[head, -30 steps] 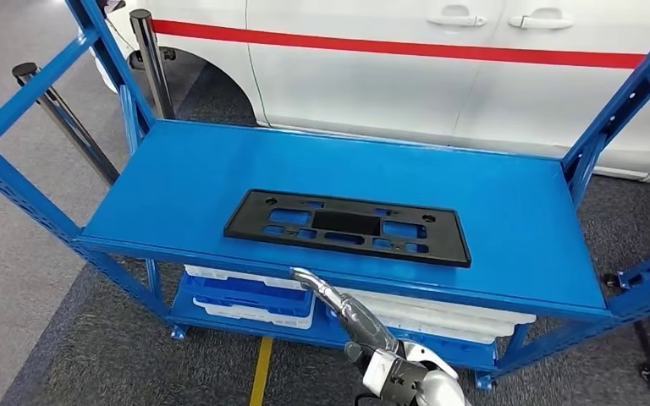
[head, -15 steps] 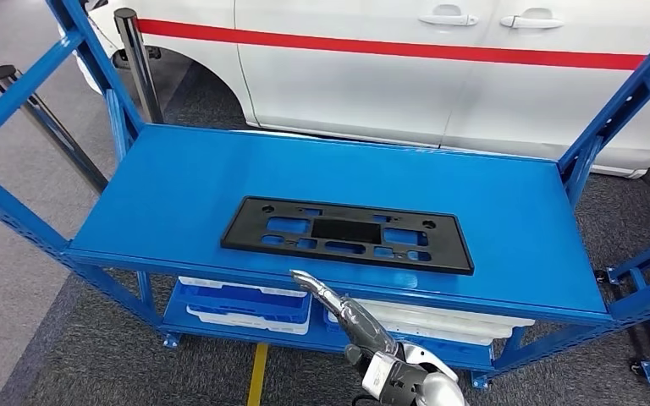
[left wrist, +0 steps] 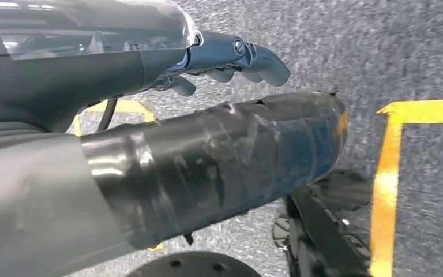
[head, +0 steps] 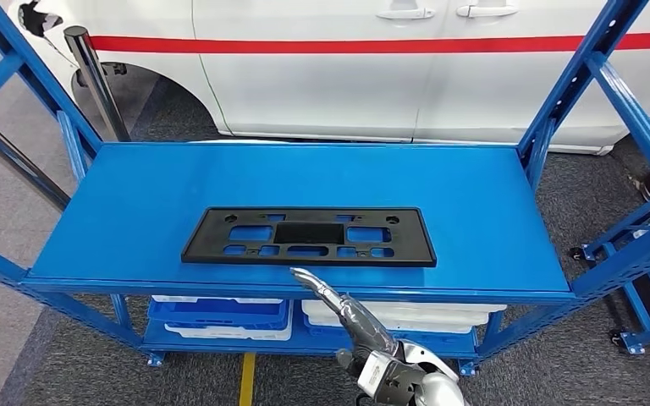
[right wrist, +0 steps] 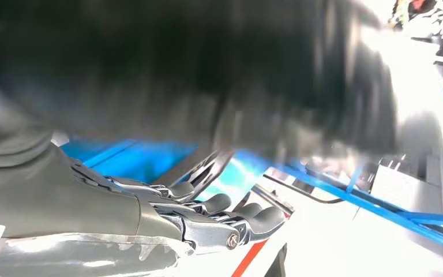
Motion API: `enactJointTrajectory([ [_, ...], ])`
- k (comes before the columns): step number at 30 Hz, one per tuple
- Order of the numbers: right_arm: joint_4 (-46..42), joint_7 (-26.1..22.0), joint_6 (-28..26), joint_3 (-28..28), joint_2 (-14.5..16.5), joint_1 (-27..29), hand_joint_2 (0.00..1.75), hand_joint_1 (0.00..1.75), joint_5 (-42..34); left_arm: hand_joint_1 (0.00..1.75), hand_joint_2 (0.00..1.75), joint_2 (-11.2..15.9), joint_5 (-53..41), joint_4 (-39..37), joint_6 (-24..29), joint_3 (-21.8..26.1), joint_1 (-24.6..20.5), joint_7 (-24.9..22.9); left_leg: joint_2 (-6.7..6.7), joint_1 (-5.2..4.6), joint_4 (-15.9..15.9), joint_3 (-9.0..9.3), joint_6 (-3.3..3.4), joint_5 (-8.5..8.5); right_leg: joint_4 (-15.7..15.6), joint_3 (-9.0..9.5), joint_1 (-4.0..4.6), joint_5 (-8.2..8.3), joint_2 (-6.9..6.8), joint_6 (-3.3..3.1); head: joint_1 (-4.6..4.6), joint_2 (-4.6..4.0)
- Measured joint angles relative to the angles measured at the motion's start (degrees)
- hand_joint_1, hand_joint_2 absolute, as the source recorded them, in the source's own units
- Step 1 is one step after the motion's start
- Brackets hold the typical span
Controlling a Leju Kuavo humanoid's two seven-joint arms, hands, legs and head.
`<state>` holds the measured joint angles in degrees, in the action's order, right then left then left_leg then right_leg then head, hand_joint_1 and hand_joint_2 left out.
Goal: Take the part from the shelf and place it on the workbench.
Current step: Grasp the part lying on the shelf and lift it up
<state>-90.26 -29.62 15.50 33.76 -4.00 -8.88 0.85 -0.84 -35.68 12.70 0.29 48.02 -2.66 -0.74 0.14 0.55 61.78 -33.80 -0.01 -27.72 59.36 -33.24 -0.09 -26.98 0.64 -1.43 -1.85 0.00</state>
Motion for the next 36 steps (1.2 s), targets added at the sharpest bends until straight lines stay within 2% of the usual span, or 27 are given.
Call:
enactJointTrajectory([
  [1,0.02,0.2,-0.22,0.01,0.0,-0.06,1.75,0.0,0.14,0.0,0.0,0.02,-0.01,0.0,-0.02,0.08,-0.07,0.04,-0.15,-0.12,-2.22,0.94,0.25,0.68,0.05,-0.06,0.03,-0.03,0.09,0.25,0.0,0.0],
  [2,0.06,0.42,-0.49,0.02,0.0,-0.13,1.75,0.0,0.36,0.0,0.0,0.04,-0.03,0.0,-0.03,0.16,-0.14,0.07,-0.27,-0.27,-3.05,1.22,0.45,0.65,0.07,-0.16,0.05,-0.03,0.14,0.52,-0.01,0.0],
  [4,0.19,0.84,-1.23,0.13,-0.01,-0.27,1.75,0.0,1.17,0.0,0.0,0.03,-0.11,0.0,-0.1,0.37,-0.2,0.07,-0.21,-0.29,-3.35,1.19,0.97,0.87,0.03,-0.24,0.01,-0.04,0.21,1.13,0.01,0.0],
  [6,0.32,1.25,-2.29,0.3,-0.02,-0.47,1.75,0.0,2.44,0.0,0.0,0.0,-0.27,0.0,-0.22,0.59,-0.17,0.06,-0.01,0.0,-3.88,1.38,1.75,1.24,1.67,-0.87,0.03,-1.37,0.09,1.7,-0.07,0.0],
  [7,0.38,1.49,-2.95,0.38,-0.02,-0.6,1.75,0.0,3.17,0.0,0.0,-0.02,-0.36,0.0,-0.28,0.66,-0.16,0.07,0.11,0.14,-4.11,1.43,2.08,1.4,4.14,-1.95,-0.02,-2.93,0.01,1.95,-0.11,0.0],
  [9,0.61,2.03,-4.67,0.5,-0.03,-0.77,1.75,0.0,5.34,0.0,0.0,-0.01,-0.52,0.0,-0.43,0.78,-0.17,0.08,0.21,0.1,-4.13,1.35,2.36,1.44,11.47,-5.29,-0.23,-6.62,-0.12,2.31,-0.16,0.0],
  [10,0.78,2.38,-5.91,0.58,-0.05,-0.79,1.75,0.0,6.88,0.0,0.0,-0.01,-0.59,0.0,-0.49,0.86,-0.16,0.08,0.24,0.08,-4.11,1.33,2.37,1.42,14.52,-6.74,-0.3,-7.67,-0.18,2.42,-0.17,0.0],
  [11,0.95,2.74,-7.38,0.69,-0.09,-0.8,1.75,0.0,8.7,0.0,0.0,-0.01,-0.63,0.0,-0.53,0.95,-0.14,0.07,0.26,0.07,-4.08,1.34,2.37,1.4,15.78,-7.35,-0.34,-7.63,-0.24,2.48,-0.16,0.0],
  [12,1.13,3.09,-9.0,0.82,-0.12,-0.84,1.75,0.0,10.69,0.0,0.0,-0.01,-0.67,0.0,-0.55,1.02,-0.12,0.07,0.27,0.07,-4.04,1.4,2.33,1.37,14.81,-6.87,-0.35,-6.46,-0.31,2.44,-0.17,0.0],
  [14,1.4,3.61,-11.83,1.14,-0.18,-1.06,1.75,0.0,14.08,0.0,0.0,-0.02,-0.67,0.0,-0.56,1.1,-0.11,0.06,0.26,0.07,-3.93,1.59,2.14,1.2,7.53,-3.32,-0.33,-2.52,-0.5,2.1,-0.17,0.0],
  [15,1.51,3.83,-12.94,1.29,-0.19,-1.23,1.75,0.0,15.44,0.0,0.0,-0.03,-0.68,0.0,-0.57,1.13,-0.12,0.06,0.25,-0.03,-3.78,1.6,1.94,1.07,3.74,-1.49,-0.18,-1.14,-0.59,1.87,-0.17,0.0],
  [16,1.62,4.16,-14.25,1.52,-0.2,-1.42,1.75,0.0,16.98,0.0,0.0,-0.04,-0.7,0.0,-0.57,1.19,-0.12,0.06,0.26,-0.13,-3.67,1.55,1.71,0.99,1.14,-0.31,-0.06,-0.42,-0.66,1.64,-0.16,0.0],
  [17,1.76,4.63,-15.92,1.83,-0.21,-1.57,1.75,0.0,18.97,0.0,0.0,-0.04,-0.75,0.0,-0.58,1.29,-0.11,0.06,0.27,-0.22,-3.64,1.49,1.43,0.95,-0.11,0.2,0.08,-0.32,-0.68,1.44,-0.15,0.0],
  [19,2.12,5.98,-20.17,2.62,-0.24,-1.85,1.75,0.0,24.17,0.0,0.0,-0.04,-0.9,0.0,-0.57,1.56,-0.11,0.06,0.32,-0.26,-3.76,1.49,0.79,0.96,-0.4,0.27,0.12,-0.25,-0.54,0.95,-0.14,0.0],
  [21,2.66,7.45,-24.58,3.67,-0.25,-2.36,1.75,0.0,29.46,0.0,0.0,-0.07,-1.09,0.0,-0.56,1.84,-0.12,0.06,0.29,-0.14,-2.53,1.08,0.14,-0.12,-0.85,0.53,-0.1,0.04,-0.5,0.25,-0.12,0.0],
  [22,3.04,8.22,-26.83,4.3,-0.24,-2.71,1.75,0.0,32.02,0.0,0.0,-0.09,-1.21,0.0,-0.55,1.97,-0.13,0.06,0.26,-0.07,-0.42,0.19,-0.13,-1.5,-1.07,0.64,-0.24,0.16,-0.51,-0.05,-0.1,0.0],
  [24,4.12,9.68,-30.91,5.54,-0.25,-3.22,1.75,0.0,36.49,0.0,0.0,-0.14,-1.56,0.0,-0.52,2.21,-0.1,0.06,0.23,0.07,6.73,-3.06,-0.5,-5.21,-1.1,0.6,-0.19,0.17,-0.57,-0.34,-0.07,0.0],
  [25,4.73,10.25,-32.42,6.09,-0.26,-3.35,1.75,0.0,38.09,0.0,0.0,-0.13,-1.72,0.0,-0.51,2.33,-0.04,0.05,0.23,0.12,10.2,-4.71,-0.63,-6.51,-1.04,0.56,-0.14,0.14,-0.56,-0.39,-0.08,0.0],
  [26,5.31,10.64,-33.41,6.57,-0.26,-3.4,1.75,0.0,39.17,0.0,0.0,-0.13,-1.83,0.0,-0.5,2.43,0.04,0.03,0.23,0.13,12.16,-5.68,-0.7,-6.82,-0.96,0.55,-0.11,0.09,-0.54,-0.44,-0.08,0.0],
  [27,5.77,10.86,-33.95,6.95,-0.26,-3.44,1.75,0.0,39.75,0.0,0.0,-0.13,-1.87,0.0,-0.49,2.5,0.12,0.0,0.23,0.13,11.85,-5.59,-0.69,-5.93,-0.85,0.55,-0.1,0.03,-0.49,-0.46,-0.08,0.0],
  [28,6.1,10.98,-34.18,7.24,-0.26,-3.5,1.75,0.0,39.98,0.0,0.0,-0.13,-1.87,0.0,-0.49,2.54,0.18,-0.02,0.23,0.13,9.3,-4.41,-0.6,-4.1,-0.75,0.61,-0.09,-0.06,-0.42,-0.44,-0.07,0.0],
  [30,6.52,11.06,-34.4,7.66,-0.26,-3.72,1.75,0.0,40.18,0.0,0.0,-0.11,-1.87,0.0,-0.49,2.59,0.19,-0.05,0.14,0.1,1.24,-0.59,-0.22,-0.44,-0.61,0.78,-0.07,-0.27,-0.31,-0.25,-0.08,0.0],
  [31,6.66,11.09,-34.47,7.8,-0.26,-3.85,1.75,0.0,40.22,0.0,0.0,-0.11,-1.87,0.0,-0.49,2.61,0.15,-0.05,0.08,0.0,-1.69,0.83,-0.05,0.46,-0.54,0.8,0.04,-0.36,-0.27,-0.09,-0.08,0.0],
  [32,6.78,11.09,-34.51,7.9,-0.26,-3.97,1.75,0.0,40.25,0.0,0.0,-0.1,-1.87,0.0,-0.49,2.63,0.1,-0.05,0.01,-0.1,-3.26,1.58,0.14,0.73,-0.51,0.78,0.12,-0.39,-0.26,0.09,-0.09,0.0],
  [34,7.03,11.17,-34.66,8.03,-0.26,-4.13,1.75,0.0,40.46,0.0,0.0,-0.1,-1.88,0.0,-0.49,2.67,0.04,-0.06,-0.06,-0.34,-3.59,1.69,0.44,0.68,-0.51,0.71,0.21,-0.35,-0.24,0.5,-0.09,0.0],
  [36,7.33,11.71,-35.54,8.12,-0.27,-4.23,1.75,0.0,41.62,0.0,0.0,-0.09,-2.03,0.0,-0.49,2.78,0.09,-0.13,-0.02,-0.16,-3.96,1.76,1.05,0.96,-0.48,0.76,0.18,-0.45,-0.26,1.07,-0.09,0.0],
])
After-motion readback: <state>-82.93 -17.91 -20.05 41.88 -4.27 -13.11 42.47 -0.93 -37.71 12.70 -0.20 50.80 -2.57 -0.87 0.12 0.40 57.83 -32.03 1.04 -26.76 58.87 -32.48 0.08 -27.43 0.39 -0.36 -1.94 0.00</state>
